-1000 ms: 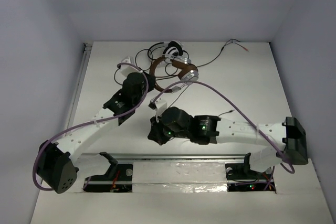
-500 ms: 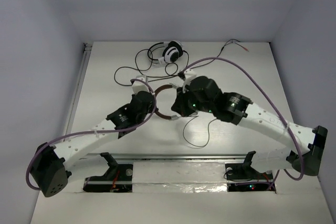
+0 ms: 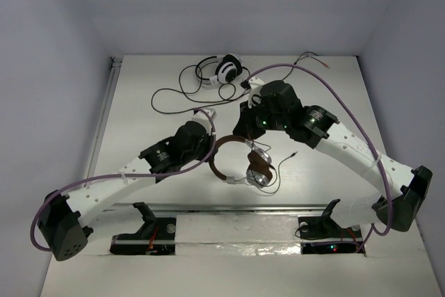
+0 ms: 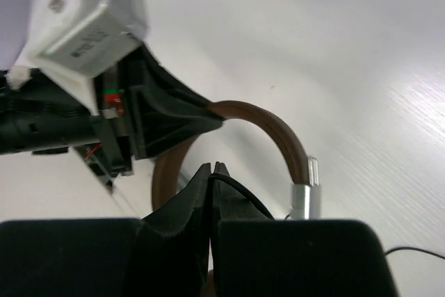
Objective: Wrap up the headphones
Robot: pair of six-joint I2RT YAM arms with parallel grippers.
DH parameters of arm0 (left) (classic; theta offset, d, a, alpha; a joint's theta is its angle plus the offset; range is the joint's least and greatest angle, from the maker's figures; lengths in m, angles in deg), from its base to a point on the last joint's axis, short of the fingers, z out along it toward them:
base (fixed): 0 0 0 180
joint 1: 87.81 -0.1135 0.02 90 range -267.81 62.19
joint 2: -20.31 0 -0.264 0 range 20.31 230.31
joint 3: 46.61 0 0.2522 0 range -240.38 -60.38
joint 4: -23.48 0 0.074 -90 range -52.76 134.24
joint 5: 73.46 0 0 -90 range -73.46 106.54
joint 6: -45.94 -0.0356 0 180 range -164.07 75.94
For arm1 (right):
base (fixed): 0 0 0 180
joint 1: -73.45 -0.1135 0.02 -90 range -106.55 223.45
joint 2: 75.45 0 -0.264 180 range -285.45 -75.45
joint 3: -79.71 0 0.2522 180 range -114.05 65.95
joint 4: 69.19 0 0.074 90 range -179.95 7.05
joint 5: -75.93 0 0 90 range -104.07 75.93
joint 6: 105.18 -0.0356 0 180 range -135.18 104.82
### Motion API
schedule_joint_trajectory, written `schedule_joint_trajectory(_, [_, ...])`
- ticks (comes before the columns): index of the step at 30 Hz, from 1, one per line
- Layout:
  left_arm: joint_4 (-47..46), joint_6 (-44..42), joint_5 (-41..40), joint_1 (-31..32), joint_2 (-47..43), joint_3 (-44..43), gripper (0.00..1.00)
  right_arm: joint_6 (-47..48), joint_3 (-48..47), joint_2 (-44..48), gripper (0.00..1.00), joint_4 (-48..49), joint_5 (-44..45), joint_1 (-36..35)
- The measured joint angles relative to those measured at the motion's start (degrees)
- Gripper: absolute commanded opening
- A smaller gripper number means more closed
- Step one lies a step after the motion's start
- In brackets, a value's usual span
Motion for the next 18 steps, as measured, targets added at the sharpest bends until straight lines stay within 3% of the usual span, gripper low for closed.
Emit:
schedule_joint_trajectory(8, [-0.4,0.8,0.0,-0.6,1.0,-2.3,0.0,-1.4,4.1,5.0,0.0,1.4,-9.8,-1.3])
schedule_joint_trajectory(13, [-3.4,1.8,0.1,-1.5,1.1,-3.5,0.0,-3.7,8.7,12.6,0.0,2.6,-11.2,-5.0])
schedule_joint_trajectory(18, [-6.9,1.8,4.7,-1.9,2.1,-4.1,0.0,-4.4,9.9,12.6,0.02,4.2,-10.5,-5.8])
